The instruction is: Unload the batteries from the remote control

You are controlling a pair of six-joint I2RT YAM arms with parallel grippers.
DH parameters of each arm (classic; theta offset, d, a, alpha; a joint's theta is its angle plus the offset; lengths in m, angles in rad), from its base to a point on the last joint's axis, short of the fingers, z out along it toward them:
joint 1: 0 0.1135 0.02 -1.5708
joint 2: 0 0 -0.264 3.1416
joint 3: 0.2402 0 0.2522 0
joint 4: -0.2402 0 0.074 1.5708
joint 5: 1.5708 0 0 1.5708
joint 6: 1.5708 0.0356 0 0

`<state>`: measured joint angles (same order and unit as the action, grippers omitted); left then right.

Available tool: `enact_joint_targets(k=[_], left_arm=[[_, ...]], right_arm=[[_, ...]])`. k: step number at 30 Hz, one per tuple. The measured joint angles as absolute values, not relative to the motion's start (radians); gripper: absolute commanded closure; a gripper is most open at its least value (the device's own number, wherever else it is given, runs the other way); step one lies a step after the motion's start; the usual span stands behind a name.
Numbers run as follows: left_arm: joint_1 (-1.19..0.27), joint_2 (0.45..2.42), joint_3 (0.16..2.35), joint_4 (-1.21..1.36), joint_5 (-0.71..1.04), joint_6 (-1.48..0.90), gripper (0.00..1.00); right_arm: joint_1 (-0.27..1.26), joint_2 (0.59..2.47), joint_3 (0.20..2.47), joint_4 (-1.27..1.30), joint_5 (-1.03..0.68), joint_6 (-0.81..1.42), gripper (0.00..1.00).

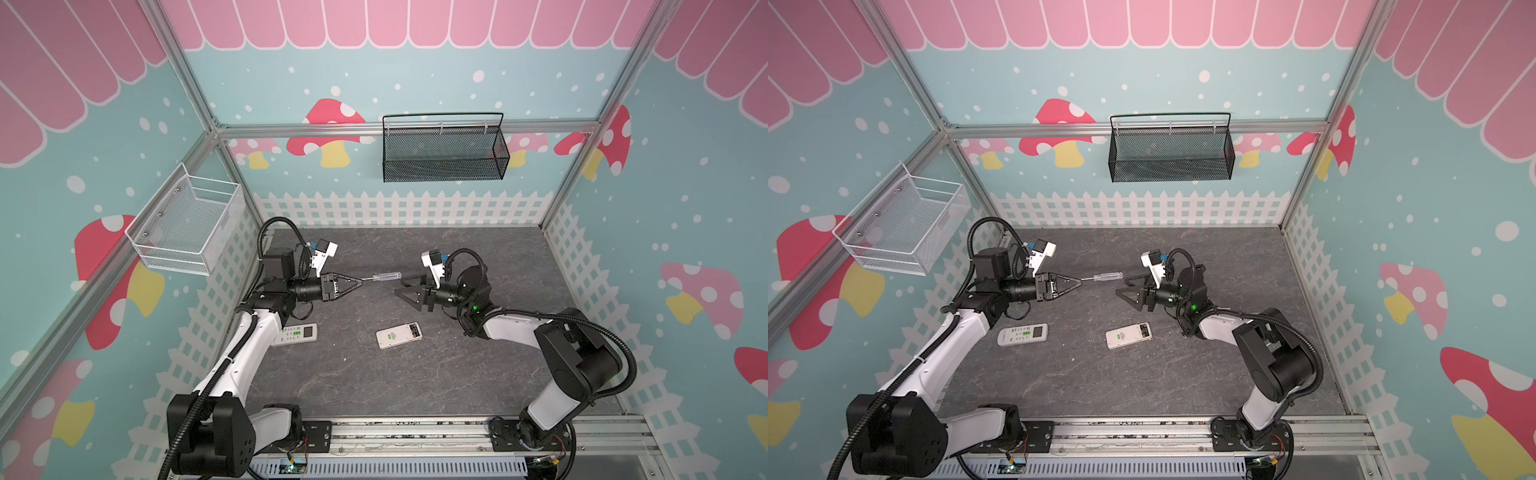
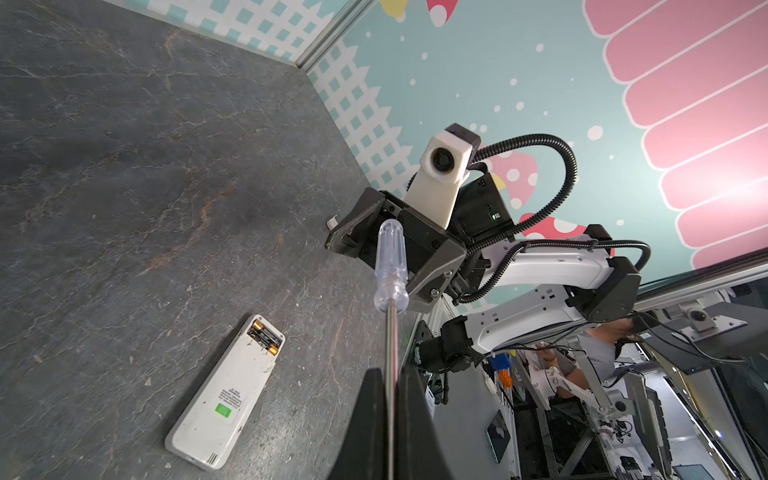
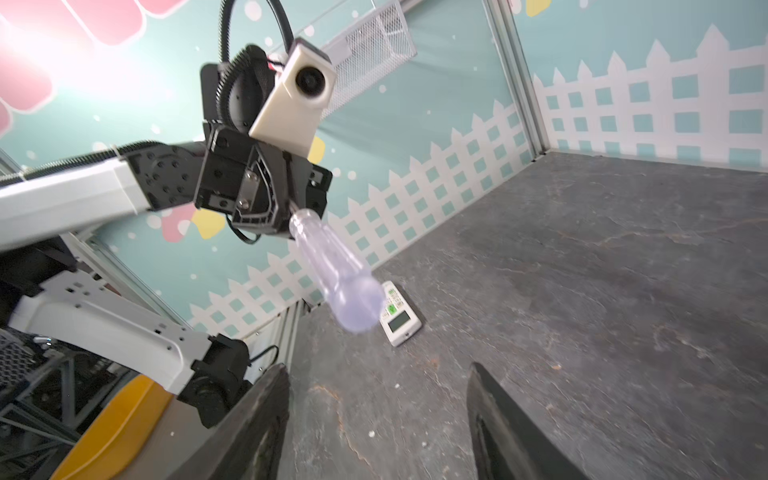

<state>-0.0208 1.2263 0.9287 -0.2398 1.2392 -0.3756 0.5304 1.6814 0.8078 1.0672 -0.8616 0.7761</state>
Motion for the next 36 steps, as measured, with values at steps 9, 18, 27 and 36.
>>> enact_joint_targets(k=[9,18,27,36], left_arm=[[-0.034,1.227,0.929,-0.23,1.267,-0.379,1.0],[-0.035,1.227,0.924,-0.229,1.263,-0.378,1.0],[-0.041,1.229,0.923,-0.227,1.261,-0.378,1.0],[-0.041,1.23,0.918,-0.226,1.264,-0.378,0.97]], right_arm=[[0.532,1.806,0.959,1.239,-0.937,1.003,0.45],[0.562,1.88,1.015,1.322,-0.983,1.127,0.56],[0.601,1.933,1.064,1.363,-1.031,1.176,0.69],[0.604,1.934,1.064,1.393,-1.065,1.188,1.0]])
